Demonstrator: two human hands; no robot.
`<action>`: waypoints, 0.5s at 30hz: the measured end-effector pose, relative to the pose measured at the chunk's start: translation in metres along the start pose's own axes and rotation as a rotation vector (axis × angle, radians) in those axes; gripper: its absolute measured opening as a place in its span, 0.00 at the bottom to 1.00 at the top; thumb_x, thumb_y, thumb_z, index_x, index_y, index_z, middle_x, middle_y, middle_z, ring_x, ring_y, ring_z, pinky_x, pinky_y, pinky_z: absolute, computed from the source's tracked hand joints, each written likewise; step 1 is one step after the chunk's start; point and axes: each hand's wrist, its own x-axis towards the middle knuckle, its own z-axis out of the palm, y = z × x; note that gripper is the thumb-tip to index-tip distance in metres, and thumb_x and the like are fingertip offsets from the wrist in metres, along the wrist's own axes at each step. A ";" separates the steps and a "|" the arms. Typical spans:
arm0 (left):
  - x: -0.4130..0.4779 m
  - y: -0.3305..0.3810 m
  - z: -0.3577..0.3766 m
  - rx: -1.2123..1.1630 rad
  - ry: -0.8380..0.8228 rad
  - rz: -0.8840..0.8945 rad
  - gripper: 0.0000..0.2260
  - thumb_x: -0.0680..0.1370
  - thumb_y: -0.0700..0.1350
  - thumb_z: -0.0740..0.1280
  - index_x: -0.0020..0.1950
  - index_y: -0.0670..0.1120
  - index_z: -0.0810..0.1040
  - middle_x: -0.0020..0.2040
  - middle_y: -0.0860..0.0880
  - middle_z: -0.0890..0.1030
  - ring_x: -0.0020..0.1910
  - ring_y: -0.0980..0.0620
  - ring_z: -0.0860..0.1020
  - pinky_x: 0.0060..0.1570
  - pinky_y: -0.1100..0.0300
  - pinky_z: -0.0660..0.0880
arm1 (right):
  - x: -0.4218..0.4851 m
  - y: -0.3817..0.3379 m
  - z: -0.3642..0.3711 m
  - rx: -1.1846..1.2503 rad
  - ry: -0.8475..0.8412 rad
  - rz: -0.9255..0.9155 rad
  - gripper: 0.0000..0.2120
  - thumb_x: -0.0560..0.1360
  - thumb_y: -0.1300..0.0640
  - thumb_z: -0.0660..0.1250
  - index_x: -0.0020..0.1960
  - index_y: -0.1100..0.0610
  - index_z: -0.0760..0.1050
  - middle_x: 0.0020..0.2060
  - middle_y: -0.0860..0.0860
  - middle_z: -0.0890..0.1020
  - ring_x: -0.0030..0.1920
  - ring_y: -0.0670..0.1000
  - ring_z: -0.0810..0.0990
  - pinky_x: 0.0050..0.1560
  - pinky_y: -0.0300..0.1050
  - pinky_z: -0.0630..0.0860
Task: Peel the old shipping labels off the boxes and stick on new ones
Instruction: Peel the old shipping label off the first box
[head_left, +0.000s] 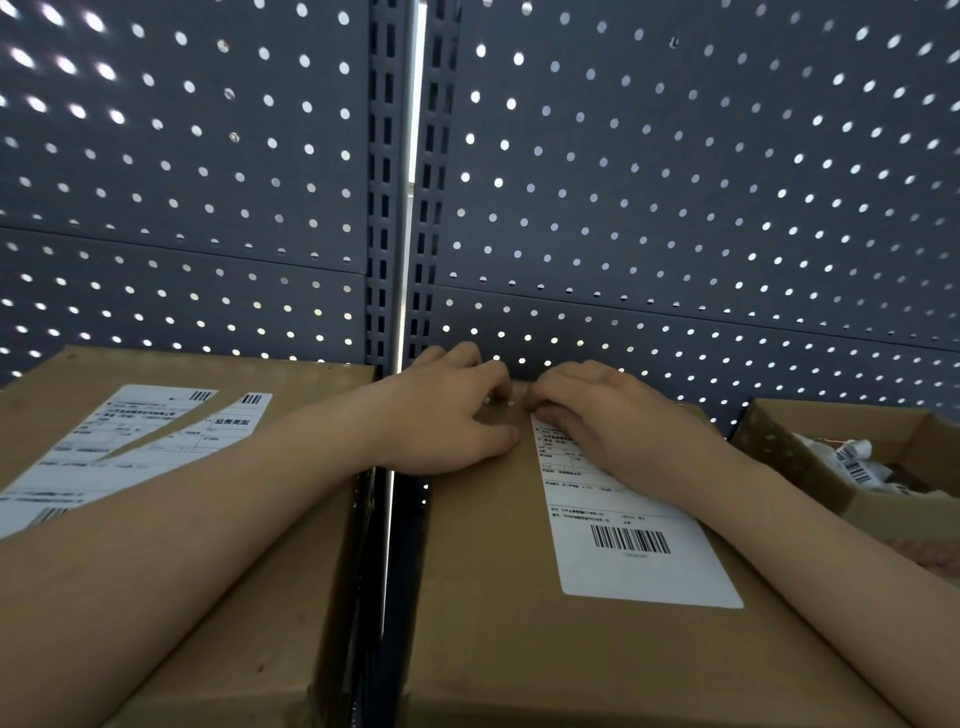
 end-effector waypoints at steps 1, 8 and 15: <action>0.000 0.000 0.000 0.000 0.000 0.000 0.17 0.78 0.59 0.62 0.63 0.54 0.69 0.56 0.54 0.67 0.58 0.51 0.63 0.60 0.56 0.65 | 0.000 0.000 0.000 -0.001 0.000 0.001 0.07 0.82 0.53 0.60 0.56 0.48 0.75 0.51 0.44 0.77 0.55 0.49 0.73 0.55 0.55 0.75; 0.001 -0.002 0.001 -0.003 -0.003 0.005 0.17 0.77 0.59 0.62 0.63 0.54 0.69 0.56 0.54 0.67 0.58 0.51 0.63 0.62 0.55 0.66 | 0.001 -0.002 -0.001 -0.055 0.009 -0.021 0.07 0.82 0.54 0.59 0.56 0.50 0.75 0.50 0.46 0.77 0.53 0.52 0.74 0.52 0.56 0.76; 0.002 -0.003 0.002 -0.005 0.009 0.014 0.16 0.77 0.59 0.63 0.61 0.54 0.69 0.55 0.54 0.67 0.57 0.51 0.63 0.62 0.55 0.66 | -0.001 -0.003 -0.002 -0.063 -0.022 0.042 0.08 0.83 0.51 0.57 0.59 0.49 0.72 0.53 0.44 0.76 0.56 0.49 0.72 0.55 0.53 0.74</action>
